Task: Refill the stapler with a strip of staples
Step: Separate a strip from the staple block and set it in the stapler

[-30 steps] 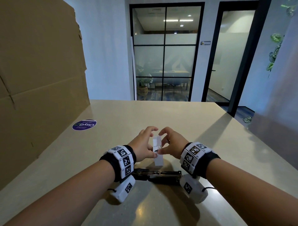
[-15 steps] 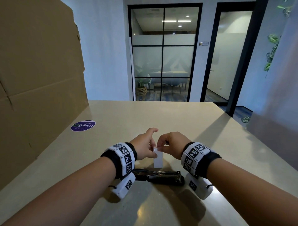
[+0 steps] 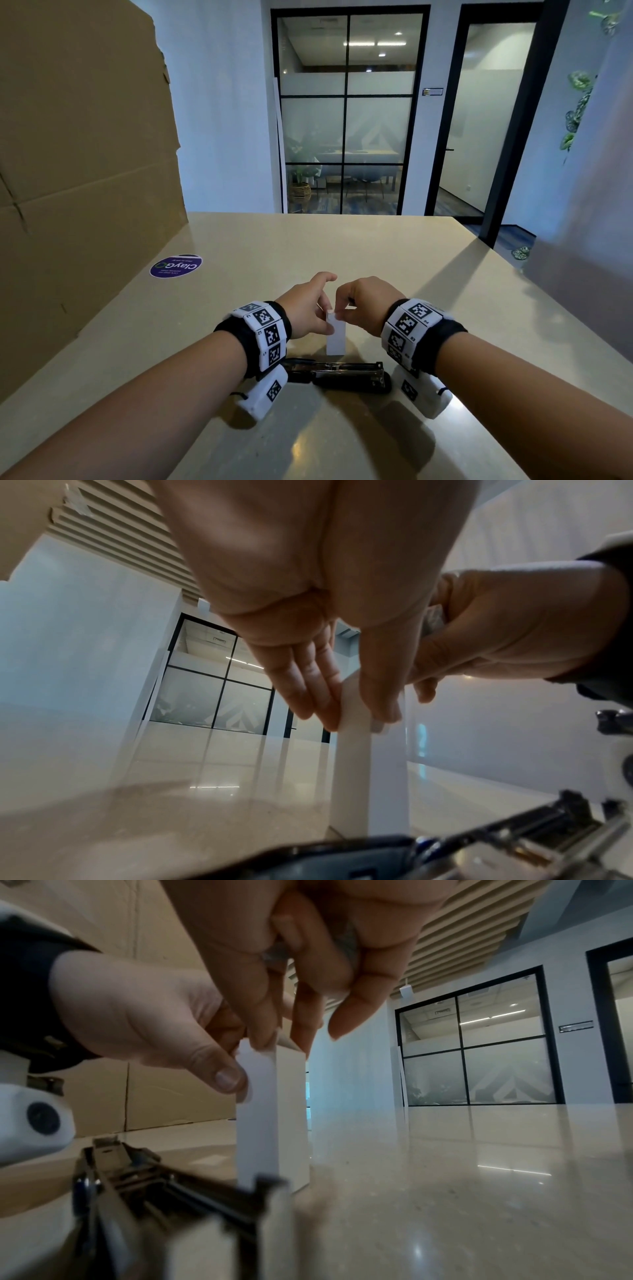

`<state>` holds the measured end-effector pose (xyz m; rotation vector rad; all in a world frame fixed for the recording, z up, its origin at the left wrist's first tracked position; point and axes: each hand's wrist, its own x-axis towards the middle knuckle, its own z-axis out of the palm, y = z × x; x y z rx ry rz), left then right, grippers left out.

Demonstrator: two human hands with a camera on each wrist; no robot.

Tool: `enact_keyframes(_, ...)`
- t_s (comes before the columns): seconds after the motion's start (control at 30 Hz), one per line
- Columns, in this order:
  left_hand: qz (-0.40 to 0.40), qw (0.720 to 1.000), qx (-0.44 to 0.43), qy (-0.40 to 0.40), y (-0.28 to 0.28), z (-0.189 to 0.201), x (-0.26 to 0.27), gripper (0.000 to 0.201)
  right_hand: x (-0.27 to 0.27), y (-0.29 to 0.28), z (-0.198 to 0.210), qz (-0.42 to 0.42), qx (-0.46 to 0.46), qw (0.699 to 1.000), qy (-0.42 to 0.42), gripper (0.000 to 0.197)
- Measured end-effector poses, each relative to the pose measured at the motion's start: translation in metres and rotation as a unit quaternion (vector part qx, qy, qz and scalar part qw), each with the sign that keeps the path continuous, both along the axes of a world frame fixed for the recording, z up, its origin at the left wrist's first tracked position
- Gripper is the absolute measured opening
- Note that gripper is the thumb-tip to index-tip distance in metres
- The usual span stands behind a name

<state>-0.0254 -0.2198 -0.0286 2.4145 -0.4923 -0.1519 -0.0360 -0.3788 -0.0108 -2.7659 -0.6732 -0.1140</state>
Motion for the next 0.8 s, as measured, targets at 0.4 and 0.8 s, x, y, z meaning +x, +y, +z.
enact_keyframes(0.4,0.002,1.000,0.003,-0.006,0.002,-0.002,0.000,0.090,-0.003,-0.006,-0.001,0.008,-0.074,0.997,0.013,0.022)
enact_keyframes(0.8,0.019,0.999,0.032,-0.013,0.004,-0.007,-0.001,0.031,0.006,-0.003,-0.012,-0.038,-0.084,0.989,0.119,0.030)
